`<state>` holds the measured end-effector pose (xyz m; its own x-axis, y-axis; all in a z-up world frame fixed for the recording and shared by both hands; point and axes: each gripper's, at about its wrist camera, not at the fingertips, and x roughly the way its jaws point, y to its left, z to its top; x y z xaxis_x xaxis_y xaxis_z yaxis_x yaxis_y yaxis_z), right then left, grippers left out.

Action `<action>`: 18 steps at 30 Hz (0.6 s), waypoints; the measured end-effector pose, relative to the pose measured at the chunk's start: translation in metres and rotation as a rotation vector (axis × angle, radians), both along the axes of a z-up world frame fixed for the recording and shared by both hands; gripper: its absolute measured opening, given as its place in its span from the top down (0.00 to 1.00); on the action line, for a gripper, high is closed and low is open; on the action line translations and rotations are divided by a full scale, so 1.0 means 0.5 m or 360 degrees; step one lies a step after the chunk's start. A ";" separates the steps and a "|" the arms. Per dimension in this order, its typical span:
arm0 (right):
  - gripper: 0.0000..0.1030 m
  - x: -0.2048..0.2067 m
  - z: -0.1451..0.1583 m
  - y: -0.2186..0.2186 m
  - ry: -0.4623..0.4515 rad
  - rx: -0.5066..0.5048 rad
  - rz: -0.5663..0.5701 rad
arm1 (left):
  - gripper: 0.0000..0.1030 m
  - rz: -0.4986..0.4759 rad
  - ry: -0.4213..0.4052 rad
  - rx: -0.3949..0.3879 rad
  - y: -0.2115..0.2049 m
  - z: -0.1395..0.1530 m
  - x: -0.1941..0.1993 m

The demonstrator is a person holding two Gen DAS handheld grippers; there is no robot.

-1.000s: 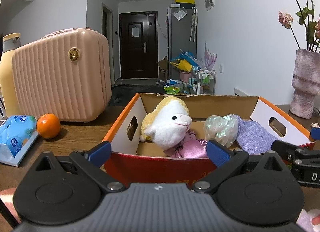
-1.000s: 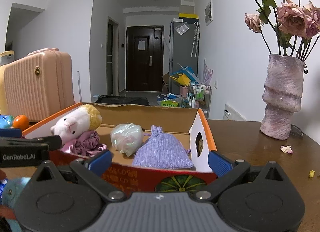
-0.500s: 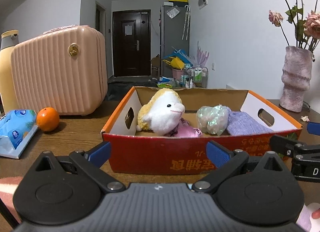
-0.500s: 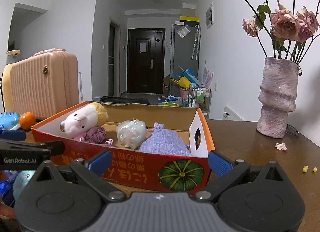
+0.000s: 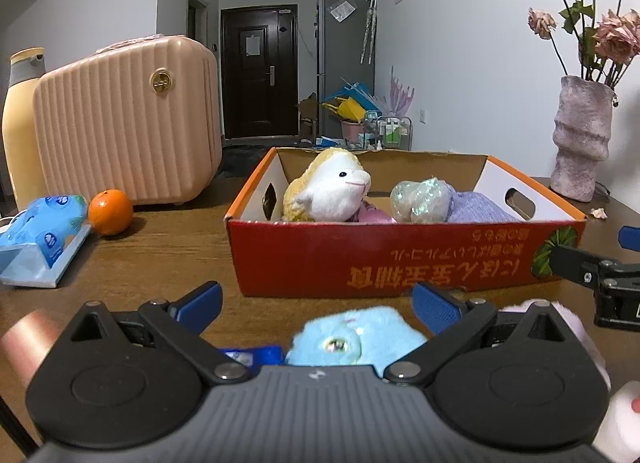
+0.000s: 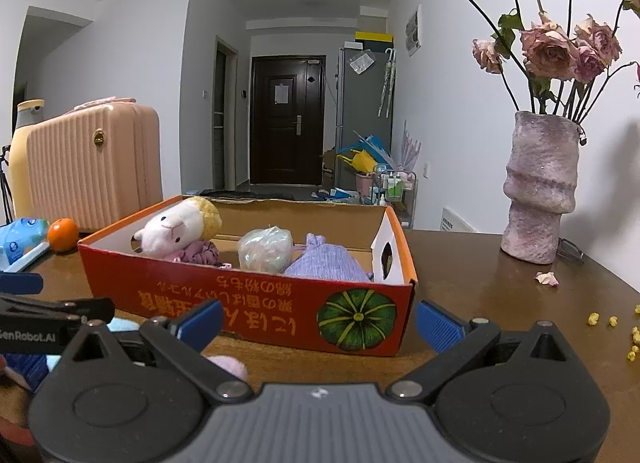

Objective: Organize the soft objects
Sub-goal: 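Move both tools back from the box toward the items on the table, then grasp the lavender rolled towel with the right gripper while the left tool approaches the pink sponge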

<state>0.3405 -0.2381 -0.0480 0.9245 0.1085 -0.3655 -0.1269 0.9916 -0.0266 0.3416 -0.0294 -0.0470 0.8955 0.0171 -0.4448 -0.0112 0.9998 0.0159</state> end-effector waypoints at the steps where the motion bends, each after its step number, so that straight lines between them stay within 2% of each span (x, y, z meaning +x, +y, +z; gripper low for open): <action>1: 0.00 0.000 0.000 0.000 -0.0001 0.0001 0.0000 | 0.00 -0.0002 0.0002 0.0001 0.001 0.000 -0.006; 5: 0.00 -0.006 0.000 0.000 -0.0003 0.0002 0.0000 | 0.00 -0.0009 0.0002 0.0001 0.004 -0.001 -0.030; 18: 0.00 -0.105 0.010 -0.003 -0.0065 0.0048 0.0016 | 0.00 -0.0064 -0.0029 0.0005 0.009 0.007 -0.126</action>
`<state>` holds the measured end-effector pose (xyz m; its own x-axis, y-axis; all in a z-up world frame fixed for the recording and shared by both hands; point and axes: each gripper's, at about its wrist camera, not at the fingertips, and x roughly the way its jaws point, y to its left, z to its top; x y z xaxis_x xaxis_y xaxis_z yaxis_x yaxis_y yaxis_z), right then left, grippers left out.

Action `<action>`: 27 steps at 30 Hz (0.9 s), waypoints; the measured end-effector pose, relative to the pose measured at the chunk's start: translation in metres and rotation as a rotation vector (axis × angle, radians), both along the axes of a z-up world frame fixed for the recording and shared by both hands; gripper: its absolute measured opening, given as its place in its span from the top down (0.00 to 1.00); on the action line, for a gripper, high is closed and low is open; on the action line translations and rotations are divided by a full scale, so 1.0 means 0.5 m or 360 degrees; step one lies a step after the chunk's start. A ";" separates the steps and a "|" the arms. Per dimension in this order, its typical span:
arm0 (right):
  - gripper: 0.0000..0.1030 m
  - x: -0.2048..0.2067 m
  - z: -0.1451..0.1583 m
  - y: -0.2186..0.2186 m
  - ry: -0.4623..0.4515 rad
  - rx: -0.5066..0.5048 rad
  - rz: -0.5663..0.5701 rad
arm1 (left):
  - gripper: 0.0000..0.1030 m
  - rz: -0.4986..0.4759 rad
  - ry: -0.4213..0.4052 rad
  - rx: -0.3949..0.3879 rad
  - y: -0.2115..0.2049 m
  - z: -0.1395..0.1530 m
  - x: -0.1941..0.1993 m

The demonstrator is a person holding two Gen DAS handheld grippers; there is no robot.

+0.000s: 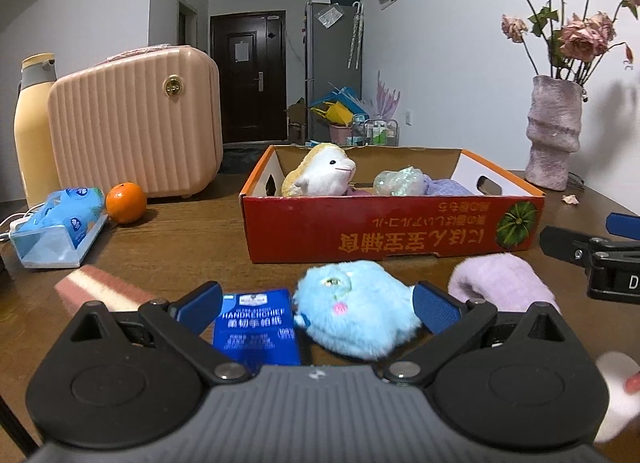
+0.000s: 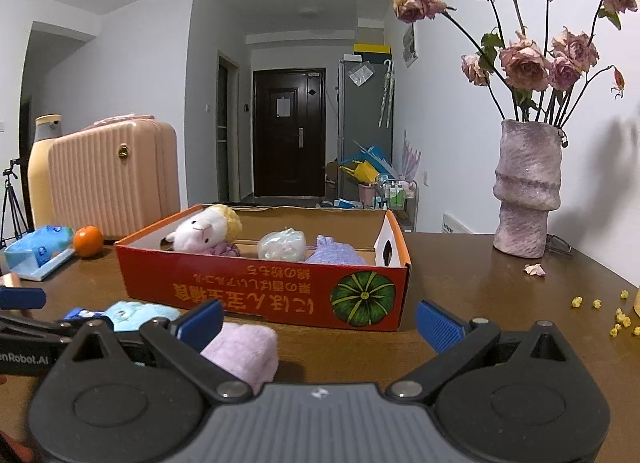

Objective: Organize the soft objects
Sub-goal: 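Grasp the lavender rolled towel with the right gripper while the left tool approaches the pink sponge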

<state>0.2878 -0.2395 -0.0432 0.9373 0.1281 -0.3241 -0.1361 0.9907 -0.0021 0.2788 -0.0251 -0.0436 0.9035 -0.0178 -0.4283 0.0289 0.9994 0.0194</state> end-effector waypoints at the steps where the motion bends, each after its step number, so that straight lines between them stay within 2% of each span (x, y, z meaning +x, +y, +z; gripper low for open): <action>1: 0.00 -0.007 0.001 0.001 -0.0004 0.0001 0.0005 | 0.00 -0.0006 -0.0002 0.0000 0.000 0.000 -0.008; 15: 0.00 -0.100 0.004 0.015 -0.0016 0.0006 0.0050 | 0.00 -0.0045 -0.0026 -0.0007 0.005 0.007 -0.095; 27: 0.00 -0.126 0.002 0.031 -0.0002 -0.0025 0.0107 | 0.00 -0.0073 -0.0009 -0.0002 0.011 0.009 -0.130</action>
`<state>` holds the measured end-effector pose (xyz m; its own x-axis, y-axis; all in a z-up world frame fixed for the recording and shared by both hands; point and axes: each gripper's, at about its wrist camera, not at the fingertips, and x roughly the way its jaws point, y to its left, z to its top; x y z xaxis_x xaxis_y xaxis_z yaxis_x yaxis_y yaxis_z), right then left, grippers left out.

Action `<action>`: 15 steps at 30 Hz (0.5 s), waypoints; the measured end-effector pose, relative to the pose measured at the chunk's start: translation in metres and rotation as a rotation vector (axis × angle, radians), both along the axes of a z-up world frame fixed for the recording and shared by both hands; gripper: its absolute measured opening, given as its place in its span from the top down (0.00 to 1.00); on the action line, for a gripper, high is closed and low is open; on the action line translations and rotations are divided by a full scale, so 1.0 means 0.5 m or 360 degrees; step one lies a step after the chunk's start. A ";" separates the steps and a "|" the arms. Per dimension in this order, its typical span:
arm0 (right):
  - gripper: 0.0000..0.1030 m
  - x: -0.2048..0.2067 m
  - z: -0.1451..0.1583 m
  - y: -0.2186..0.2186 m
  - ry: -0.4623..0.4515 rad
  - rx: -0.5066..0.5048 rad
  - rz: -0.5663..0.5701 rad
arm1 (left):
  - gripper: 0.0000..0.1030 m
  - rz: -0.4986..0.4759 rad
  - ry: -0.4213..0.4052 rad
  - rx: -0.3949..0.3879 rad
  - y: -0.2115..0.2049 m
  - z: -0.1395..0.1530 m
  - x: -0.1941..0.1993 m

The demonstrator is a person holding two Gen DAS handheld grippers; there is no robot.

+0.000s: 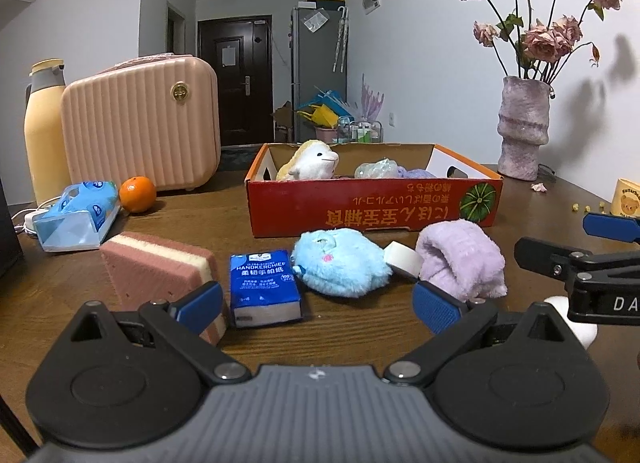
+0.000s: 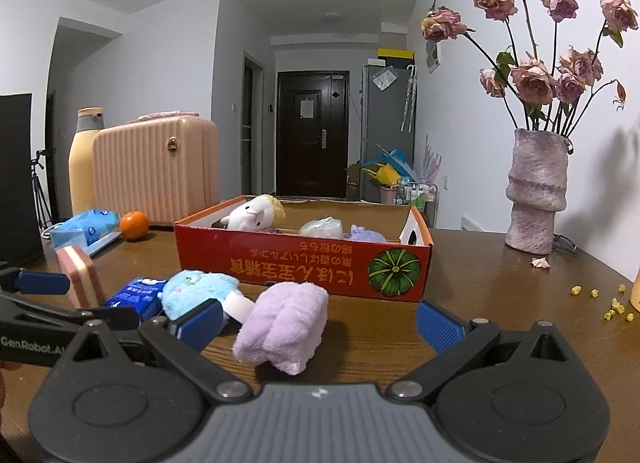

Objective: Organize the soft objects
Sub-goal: 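Grasp the lavender rolled towel with the right gripper while the left tool approaches the pink sponge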

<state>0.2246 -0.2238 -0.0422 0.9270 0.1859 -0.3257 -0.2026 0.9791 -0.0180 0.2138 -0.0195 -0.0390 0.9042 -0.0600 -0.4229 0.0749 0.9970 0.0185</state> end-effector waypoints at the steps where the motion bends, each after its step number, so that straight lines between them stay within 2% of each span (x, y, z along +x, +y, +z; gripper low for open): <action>1: 0.00 0.000 0.000 0.001 0.0002 -0.0005 0.0002 | 0.00 -0.0002 0.0004 0.0000 0.001 0.000 -0.001; 15: 0.00 0.006 -0.011 0.029 0.0061 -0.0054 0.0017 | 0.00 -0.0011 0.0008 -0.0040 0.019 0.007 -0.004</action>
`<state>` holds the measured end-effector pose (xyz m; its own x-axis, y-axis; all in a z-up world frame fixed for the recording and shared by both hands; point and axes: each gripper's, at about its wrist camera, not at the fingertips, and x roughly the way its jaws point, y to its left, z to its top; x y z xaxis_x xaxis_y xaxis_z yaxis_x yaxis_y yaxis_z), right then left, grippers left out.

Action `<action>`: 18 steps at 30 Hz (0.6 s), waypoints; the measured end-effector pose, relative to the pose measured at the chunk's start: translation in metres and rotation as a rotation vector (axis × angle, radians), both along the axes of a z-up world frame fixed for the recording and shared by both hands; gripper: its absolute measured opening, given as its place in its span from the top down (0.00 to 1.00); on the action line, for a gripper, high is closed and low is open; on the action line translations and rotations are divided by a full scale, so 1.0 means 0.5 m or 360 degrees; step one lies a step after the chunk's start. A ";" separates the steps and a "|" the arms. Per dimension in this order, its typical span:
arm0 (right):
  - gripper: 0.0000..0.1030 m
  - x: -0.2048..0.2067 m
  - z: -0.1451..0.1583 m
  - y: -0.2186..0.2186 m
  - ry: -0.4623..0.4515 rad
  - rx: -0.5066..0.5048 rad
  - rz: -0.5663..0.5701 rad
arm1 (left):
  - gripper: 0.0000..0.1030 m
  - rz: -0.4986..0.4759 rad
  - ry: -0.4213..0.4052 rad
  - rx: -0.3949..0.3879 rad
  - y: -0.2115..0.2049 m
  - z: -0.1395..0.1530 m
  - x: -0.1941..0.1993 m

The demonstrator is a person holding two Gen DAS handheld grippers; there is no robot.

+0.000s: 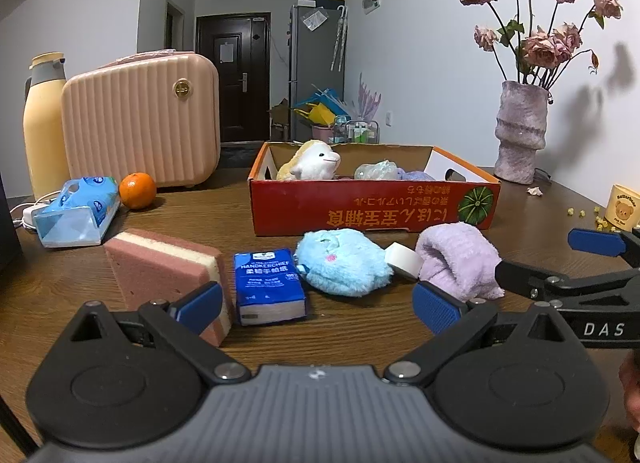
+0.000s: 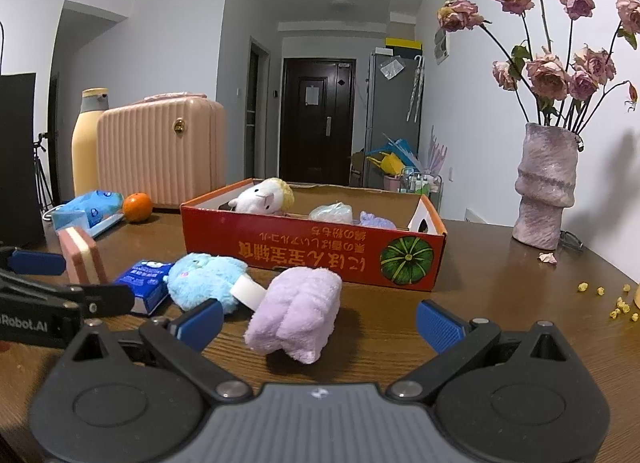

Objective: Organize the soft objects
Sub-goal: 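Grasp the lavender rolled towel with the right gripper while the left tool approaches the pink sponge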

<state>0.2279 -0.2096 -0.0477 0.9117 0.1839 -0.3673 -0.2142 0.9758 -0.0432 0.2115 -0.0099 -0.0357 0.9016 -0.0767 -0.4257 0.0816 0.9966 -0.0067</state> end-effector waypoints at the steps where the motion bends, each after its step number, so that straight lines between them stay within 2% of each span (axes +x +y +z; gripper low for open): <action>1: 0.00 0.001 -0.001 0.004 0.0005 -0.0004 0.0001 | 0.00 0.0004 0.0000 -0.0001 0.004 0.000 0.001; 18: 0.01 0.083 -0.024 0.090 0.0204 -0.0042 -0.0066 | 0.00 0.0100 -0.0008 -0.0012 0.089 0.005 0.015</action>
